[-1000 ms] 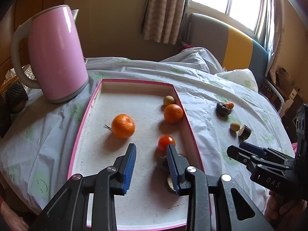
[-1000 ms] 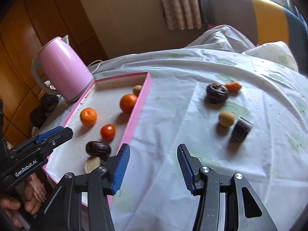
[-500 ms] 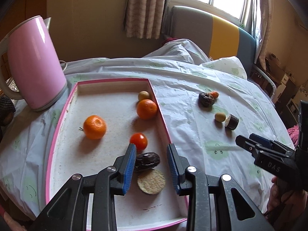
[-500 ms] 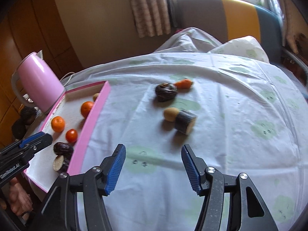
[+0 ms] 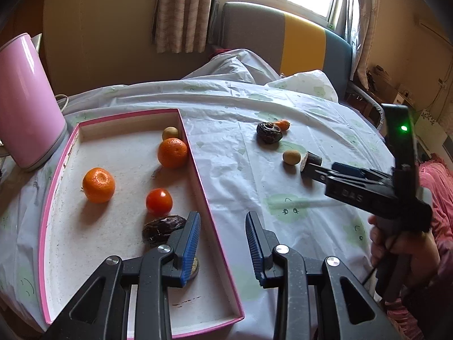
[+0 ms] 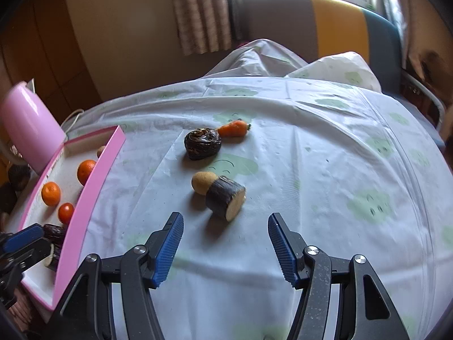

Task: Organize fruits
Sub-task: 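Grasp the bark-covered root slice with the right gripper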

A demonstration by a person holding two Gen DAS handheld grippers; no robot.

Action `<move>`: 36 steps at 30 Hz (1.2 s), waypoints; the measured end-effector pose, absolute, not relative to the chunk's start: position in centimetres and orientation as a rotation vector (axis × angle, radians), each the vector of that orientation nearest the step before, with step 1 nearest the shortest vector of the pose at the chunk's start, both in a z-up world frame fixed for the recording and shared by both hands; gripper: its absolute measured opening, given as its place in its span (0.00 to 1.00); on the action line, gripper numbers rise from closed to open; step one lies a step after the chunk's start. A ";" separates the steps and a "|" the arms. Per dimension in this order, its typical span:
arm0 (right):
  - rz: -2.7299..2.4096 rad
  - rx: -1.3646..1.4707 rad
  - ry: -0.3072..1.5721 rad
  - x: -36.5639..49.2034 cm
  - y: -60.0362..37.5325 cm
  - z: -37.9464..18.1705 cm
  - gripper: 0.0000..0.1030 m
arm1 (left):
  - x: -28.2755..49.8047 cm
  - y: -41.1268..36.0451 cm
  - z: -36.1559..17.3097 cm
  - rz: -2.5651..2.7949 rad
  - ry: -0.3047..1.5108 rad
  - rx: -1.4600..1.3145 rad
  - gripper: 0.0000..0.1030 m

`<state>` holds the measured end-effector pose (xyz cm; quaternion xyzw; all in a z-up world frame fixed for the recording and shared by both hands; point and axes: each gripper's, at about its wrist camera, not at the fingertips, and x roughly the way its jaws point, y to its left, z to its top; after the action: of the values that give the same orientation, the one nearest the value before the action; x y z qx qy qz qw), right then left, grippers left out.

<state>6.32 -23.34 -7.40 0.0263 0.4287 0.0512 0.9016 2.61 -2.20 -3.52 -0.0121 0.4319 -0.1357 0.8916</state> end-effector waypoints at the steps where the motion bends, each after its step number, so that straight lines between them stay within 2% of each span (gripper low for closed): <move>1: 0.107 0.048 0.890 6.8 -23.3 -7.6 0.65 | 2.6 -2.2 -3.6 -0.287 0.898 -0.025 0.32; 6: 0.135 0.063 0.924 8.7 -23.9 -8.7 0.67 | 2.9 -2.6 -3.8 -0.304 0.910 -0.031 0.32; 8: 0.144 0.069 0.930 8.9 -24.1 -9.0 0.58 | 3.0 -2.7 -4.0 -0.309 0.917 -0.031 0.32; 11: 0.152 0.079 0.926 8.8 -24.3 -9.0 0.38 | 3.1 -3.1 -4.1 -0.323 0.928 -0.032 0.32; 12: 0.149 0.082 0.926 8.7 -24.4 -8.9 0.36 | 3.2 -3.3 -4.1 -0.329 0.931 -0.031 0.32; 23: 0.107 0.282 0.910 6.1 -29.4 -9.0 0.36 | 5.8 -6.8 -3.6 -0.403 0.970 -0.050 0.32; 36: 0.075 0.280 0.881 5.5 -30.7 -9.0 0.36 | 11.2 -12.9 -5.5 -0.444 1.024 -0.060 0.34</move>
<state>5.45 -30.66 -8.99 0.1353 0.4247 0.0364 0.8944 11.24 -12.88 -5.52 -0.0285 0.4856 -0.2108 0.8479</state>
